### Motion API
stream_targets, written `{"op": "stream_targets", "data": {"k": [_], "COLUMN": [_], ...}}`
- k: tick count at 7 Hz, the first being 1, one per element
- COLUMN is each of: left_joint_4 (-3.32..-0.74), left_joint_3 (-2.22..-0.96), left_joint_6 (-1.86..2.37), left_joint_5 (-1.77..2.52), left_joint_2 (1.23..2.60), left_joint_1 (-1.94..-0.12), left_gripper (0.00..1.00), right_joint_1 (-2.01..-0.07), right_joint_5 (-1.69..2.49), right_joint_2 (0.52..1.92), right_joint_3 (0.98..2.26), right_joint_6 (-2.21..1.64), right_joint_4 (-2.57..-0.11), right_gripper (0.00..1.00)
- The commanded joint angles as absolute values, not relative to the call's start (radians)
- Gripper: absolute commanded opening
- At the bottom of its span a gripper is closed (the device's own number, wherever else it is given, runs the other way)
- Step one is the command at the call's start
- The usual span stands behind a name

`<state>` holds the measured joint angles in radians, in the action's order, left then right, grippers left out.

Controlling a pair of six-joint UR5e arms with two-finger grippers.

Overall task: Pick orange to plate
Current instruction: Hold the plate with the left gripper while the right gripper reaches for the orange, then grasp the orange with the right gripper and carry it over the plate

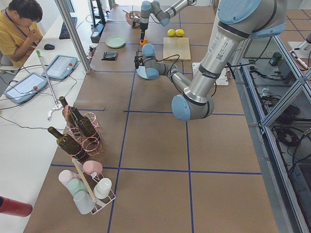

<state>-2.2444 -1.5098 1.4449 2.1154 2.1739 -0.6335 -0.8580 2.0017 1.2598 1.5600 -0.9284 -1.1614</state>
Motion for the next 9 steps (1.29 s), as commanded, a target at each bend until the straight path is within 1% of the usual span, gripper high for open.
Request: {"op": "stream_targets", "data": {"k": [1, 3, 5, 6, 7, 9], "left_joint_4": [-2.244, -2.244, -2.244, -2.244, -2.244, -2.244], "left_joint_3": [-1.514, -1.543, -1.543, -1.543, -1.543, -1.543], "left_joint_6": [1.453, 1.457, 1.457, 1.457, 1.457, 1.457], "left_joint_5": [2.115, 2.115, 2.115, 2.115, 2.115, 2.115], "left_joint_2": [2.171, 2.149, 2.149, 2.149, 2.149, 2.148], "left_joint_1": [-0.634, -0.634, -0.634, -0.634, -0.634, -0.634], "left_gripper": [0.65, 0.65, 0.65, 0.65, 0.65, 0.65], "right_joint_1": [-0.845, -0.824, -0.819, -0.819, -0.819, -0.819], "right_joint_5": [2.002, 1.997, 1.997, 1.997, 1.997, 1.997], "right_joint_2": [1.259, 1.262, 1.259, 1.259, 1.258, 1.256], "right_joint_3": [1.557, 1.551, 1.54, 1.539, 1.536, 1.546], "right_joint_6": [-0.93, -0.923, -0.919, -0.917, -0.919, -0.92], "right_joint_4": [-1.161, -1.161, -1.161, -1.161, -1.161, -1.158], "right_gripper": [1.0, 1.0, 1.0, 0.95, 0.73, 0.0]}}
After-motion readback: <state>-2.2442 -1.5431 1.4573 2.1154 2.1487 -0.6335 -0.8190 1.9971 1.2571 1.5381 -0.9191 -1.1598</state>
